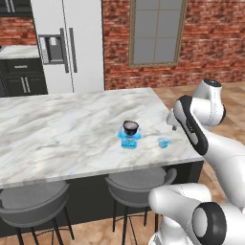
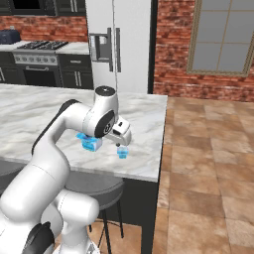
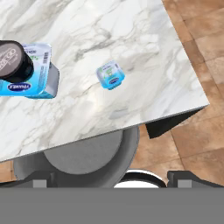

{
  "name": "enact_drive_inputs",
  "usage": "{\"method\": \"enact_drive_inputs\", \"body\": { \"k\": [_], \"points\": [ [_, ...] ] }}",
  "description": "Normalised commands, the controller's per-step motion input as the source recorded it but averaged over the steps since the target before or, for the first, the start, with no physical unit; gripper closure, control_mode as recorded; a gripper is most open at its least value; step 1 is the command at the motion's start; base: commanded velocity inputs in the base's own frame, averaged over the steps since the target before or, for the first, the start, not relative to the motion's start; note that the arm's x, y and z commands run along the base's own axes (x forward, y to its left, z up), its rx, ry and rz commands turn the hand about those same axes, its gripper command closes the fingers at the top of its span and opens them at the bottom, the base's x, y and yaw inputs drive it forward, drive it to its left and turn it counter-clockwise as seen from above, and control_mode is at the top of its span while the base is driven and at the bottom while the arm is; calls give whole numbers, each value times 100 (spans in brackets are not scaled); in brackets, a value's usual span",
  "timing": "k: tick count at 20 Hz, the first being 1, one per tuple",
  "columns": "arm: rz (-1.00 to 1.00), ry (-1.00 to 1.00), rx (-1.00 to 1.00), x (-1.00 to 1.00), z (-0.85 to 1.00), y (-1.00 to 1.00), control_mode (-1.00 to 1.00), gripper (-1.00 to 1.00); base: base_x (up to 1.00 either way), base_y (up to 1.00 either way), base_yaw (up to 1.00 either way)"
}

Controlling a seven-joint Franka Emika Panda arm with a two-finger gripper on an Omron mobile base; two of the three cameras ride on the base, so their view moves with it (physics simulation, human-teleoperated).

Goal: Stack the yogurt containers by placing the smaller containers on top of the larger containers.

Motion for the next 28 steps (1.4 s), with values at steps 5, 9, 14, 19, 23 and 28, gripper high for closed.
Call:
{"method": "enact_drive_inputs", "body": {
  "k": [5,9,14,19,23,28],
  "points": [
    [11,1,0,14,-15,-4,-100,-100,0,0,0],
    [0,15,0,19,-16,-5,-100,-100,0,0,0],
    [1,5,0,16,-14,-6,-100,-100,0,0,0],
    [6,1,0,16,-13,-6,-100,-100,0,0,0],
    [10,0,0,8,-14,-9,-100,-100,0,0,0],
    [6,0,0,12,-19,0,-100,-100,0,0,0]
  ]
}}
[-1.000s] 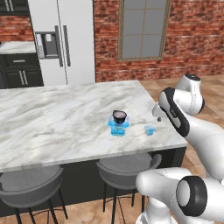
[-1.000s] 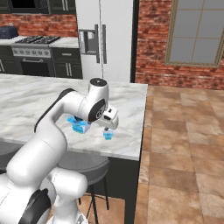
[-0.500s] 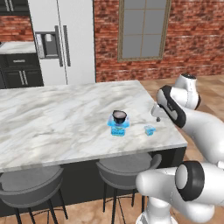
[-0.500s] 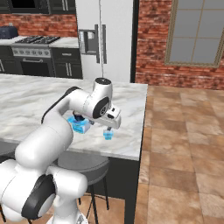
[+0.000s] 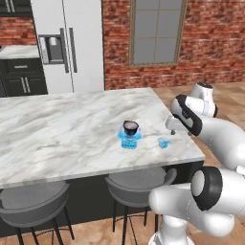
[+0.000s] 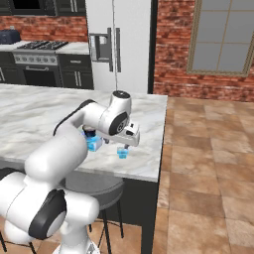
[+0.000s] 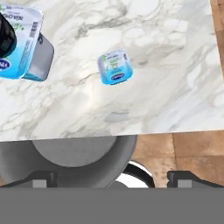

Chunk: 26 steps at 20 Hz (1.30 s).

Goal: Stack the yogurt containers by placing the smaller containers on top of the larger containers.

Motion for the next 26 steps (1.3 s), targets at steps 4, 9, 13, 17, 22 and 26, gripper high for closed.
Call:
{"method": "enact_drive_inputs", "body": {
  "k": [4,9,13,17,22,26],
  "points": [
    [5,0,-4,19,-16,1,-100,-100,0,0,0],
    [3,0,-3,26,-13,2,-100,-100,0,0,0],
    [1,0,-2,28,-9,1,-100,-100,0,0,0],
    [0,2,0,26,-6,0,-100,-100,0,0,0],
    [0,7,-1,27,-10,1,-100,-100,0,0,0],
    [0,9,-3,26,-15,3,-100,-100,0,0,0]
  ]
}}
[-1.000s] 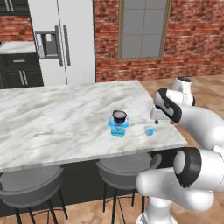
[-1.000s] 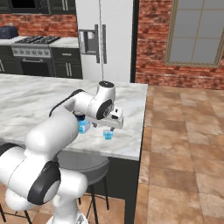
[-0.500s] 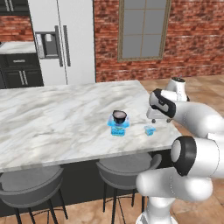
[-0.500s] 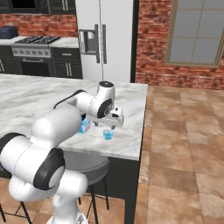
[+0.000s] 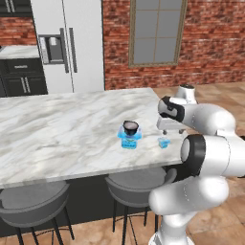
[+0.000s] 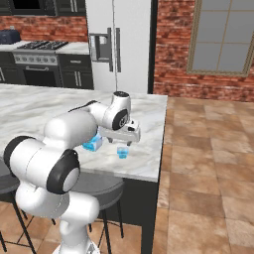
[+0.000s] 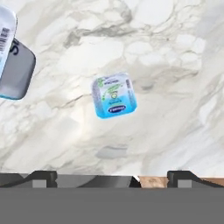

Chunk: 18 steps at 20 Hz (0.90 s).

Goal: Stack the yogurt containers by placing the smaller containers on top of the larger containers.

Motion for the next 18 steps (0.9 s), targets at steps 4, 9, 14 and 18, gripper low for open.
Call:
{"method": "enact_drive_inputs", "body": {
  "k": [4,9,14,18],
  "points": [
    [0,7,-5,25,-16,3,-100,-100,0,0,0],
    [0,5,-3,26,-14,1,-100,-100,0,0,0],
    [0,3,-1,25,-19,2,-100,-100,0,0,0],
    [0,4,0,22,-19,0,-100,-100,0,0,0]
  ]
}}
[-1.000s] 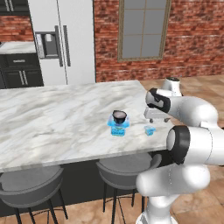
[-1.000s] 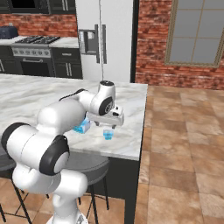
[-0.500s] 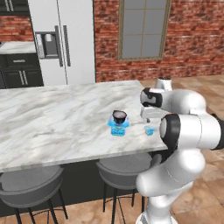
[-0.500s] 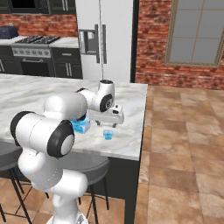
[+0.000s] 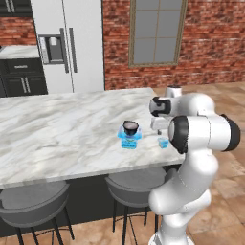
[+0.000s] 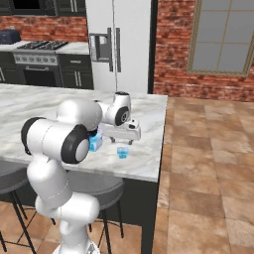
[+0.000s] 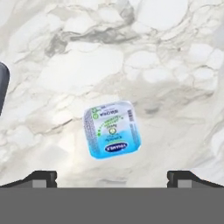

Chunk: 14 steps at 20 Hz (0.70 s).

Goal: Stack the yogurt containers by placing the smaller containers on top of the larger containers.

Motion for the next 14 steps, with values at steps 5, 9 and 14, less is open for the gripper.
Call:
{"method": "enact_drive_inputs", "body": {
  "k": [5,9,14],
  "points": [
    [1,4,0,19,-21,0,-100,-100,0,0,0],
    [2,2,0,21,-21,0,-100,-100,0,0,0],
    [6,1,0,19,-21,0,-100,-100,0,0,0]
  ]
}}
